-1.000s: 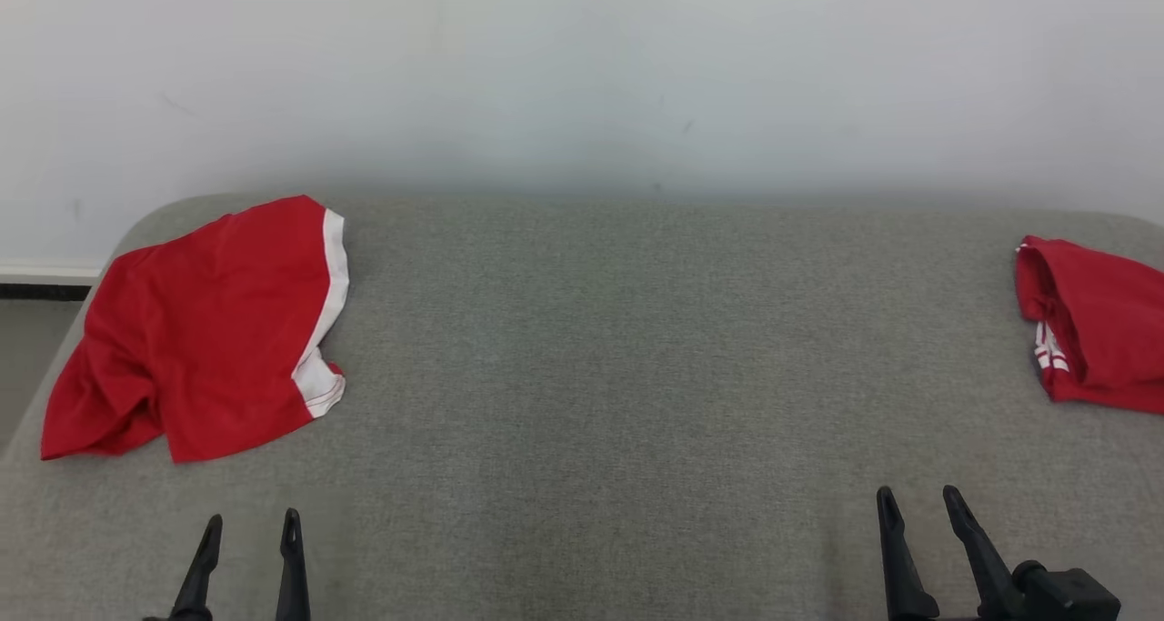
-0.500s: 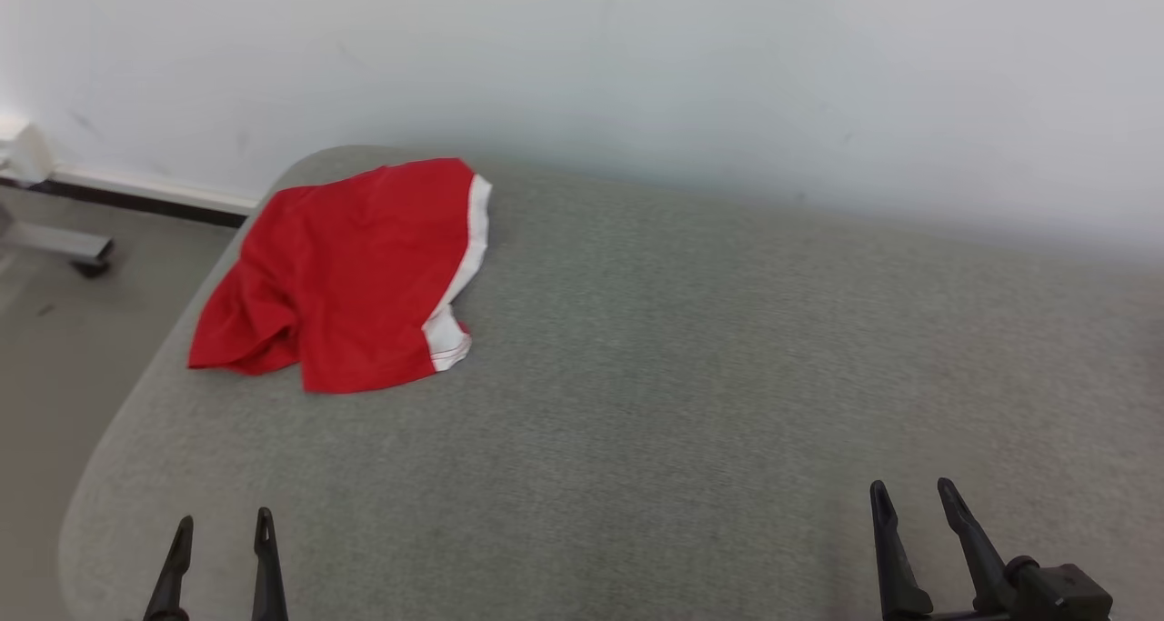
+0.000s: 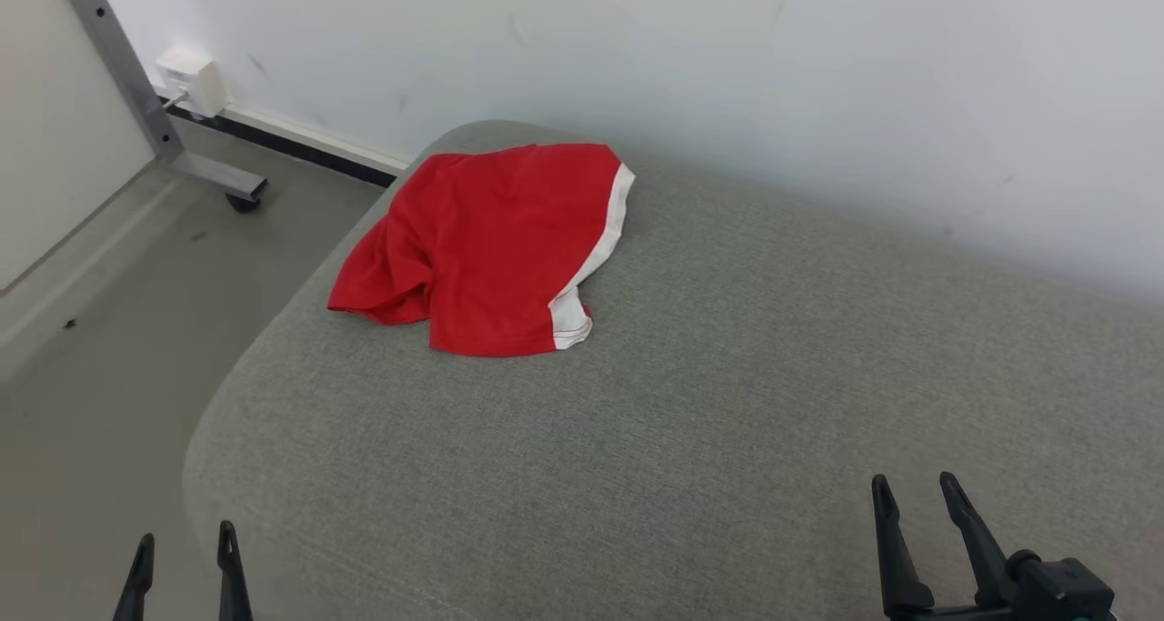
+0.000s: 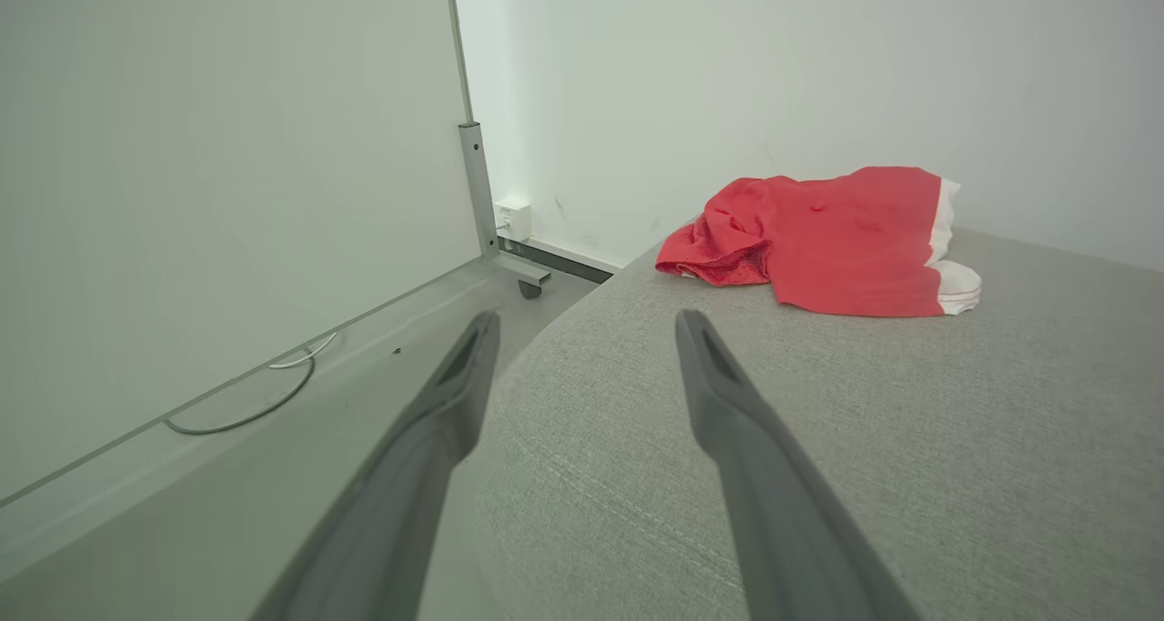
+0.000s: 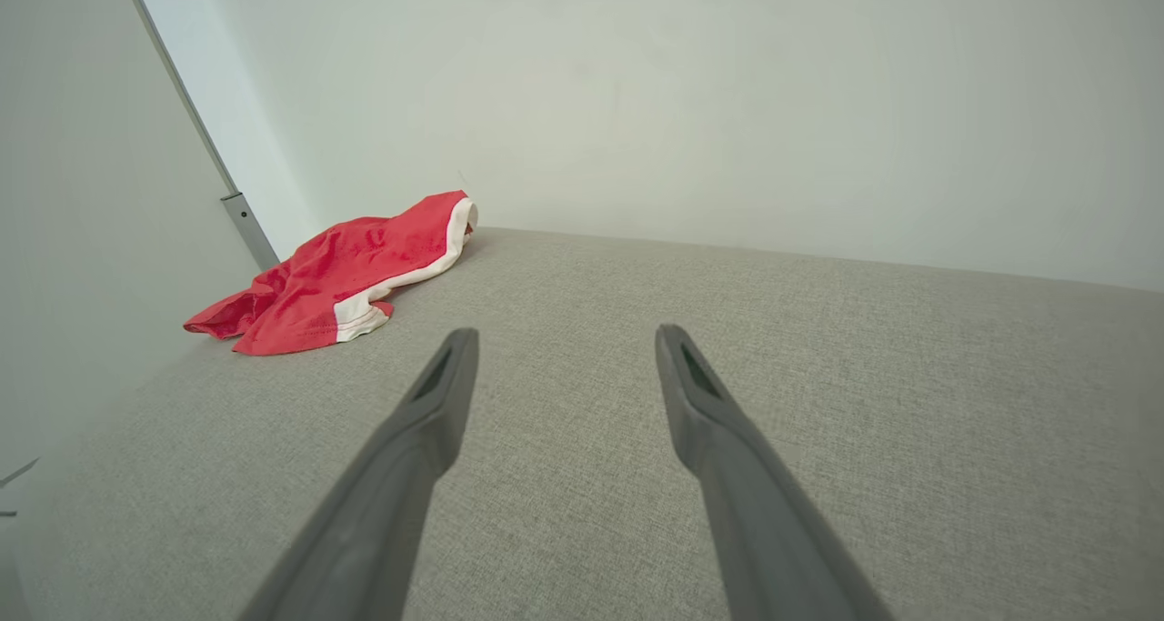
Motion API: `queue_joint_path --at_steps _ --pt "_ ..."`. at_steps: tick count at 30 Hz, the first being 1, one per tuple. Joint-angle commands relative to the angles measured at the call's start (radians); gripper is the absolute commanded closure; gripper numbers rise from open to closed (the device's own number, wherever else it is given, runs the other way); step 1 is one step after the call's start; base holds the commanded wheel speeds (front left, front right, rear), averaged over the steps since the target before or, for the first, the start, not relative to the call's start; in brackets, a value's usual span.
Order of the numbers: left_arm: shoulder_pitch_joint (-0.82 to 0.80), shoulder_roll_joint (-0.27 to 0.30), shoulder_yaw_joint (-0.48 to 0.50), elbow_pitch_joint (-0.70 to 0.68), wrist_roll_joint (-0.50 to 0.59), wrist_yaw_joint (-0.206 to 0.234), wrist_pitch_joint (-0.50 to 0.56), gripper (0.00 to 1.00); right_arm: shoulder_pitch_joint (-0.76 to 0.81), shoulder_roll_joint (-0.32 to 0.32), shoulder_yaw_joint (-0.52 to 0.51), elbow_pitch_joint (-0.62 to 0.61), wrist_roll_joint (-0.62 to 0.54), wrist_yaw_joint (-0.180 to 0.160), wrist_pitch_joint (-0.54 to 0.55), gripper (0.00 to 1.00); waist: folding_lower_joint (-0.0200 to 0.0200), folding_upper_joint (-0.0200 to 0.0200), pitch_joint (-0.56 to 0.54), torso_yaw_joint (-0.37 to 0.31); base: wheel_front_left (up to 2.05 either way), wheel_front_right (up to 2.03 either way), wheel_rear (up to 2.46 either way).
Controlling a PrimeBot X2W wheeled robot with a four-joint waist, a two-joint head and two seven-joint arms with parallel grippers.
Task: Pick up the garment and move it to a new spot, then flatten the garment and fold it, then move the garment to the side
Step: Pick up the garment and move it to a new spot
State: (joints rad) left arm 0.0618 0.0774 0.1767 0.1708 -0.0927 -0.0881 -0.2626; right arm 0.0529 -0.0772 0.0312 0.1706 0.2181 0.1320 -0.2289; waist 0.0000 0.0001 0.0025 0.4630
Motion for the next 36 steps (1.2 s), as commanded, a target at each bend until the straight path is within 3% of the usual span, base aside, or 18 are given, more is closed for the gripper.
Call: queue_joint_path --at_steps 1,20,28,36 --pt "0.012 0.004 0.006 -0.001 -0.004 0.001 -0.003 0.0 -0.003 0.003 -0.002 -0.002 -0.01 -0.003 0.0 0.0 0.0 -0.0001 0.002 0.038 0.0 0.0 0.0" --pt "-0.031 0.002 0.024 -0.004 -0.025 0.006 -0.003 0.0 -0.04 -0.022 0.007 -0.015 -0.014 -0.003 0.016 0.0 0.0 -0.0001 0.053 0.048 0.0 0.0 0.0" --pt "-0.24 0.035 0.009 0.062 -0.066 -0.016 -0.003 0.0 -0.082 -0.055 -0.021 -0.061 -0.034 -0.003 0.044 0.0 0.0 -0.0001 0.149 -0.042 0.0 0.0 0.0" --pt "-0.582 0.11 -0.003 0.16 -0.111 -0.026 0.0 0.0 -0.156 -0.099 -0.066 -0.151 -0.055 -0.003 0.072 0.0 0.0 -0.0001 0.339 -0.218 0.0 0.0 0.0"
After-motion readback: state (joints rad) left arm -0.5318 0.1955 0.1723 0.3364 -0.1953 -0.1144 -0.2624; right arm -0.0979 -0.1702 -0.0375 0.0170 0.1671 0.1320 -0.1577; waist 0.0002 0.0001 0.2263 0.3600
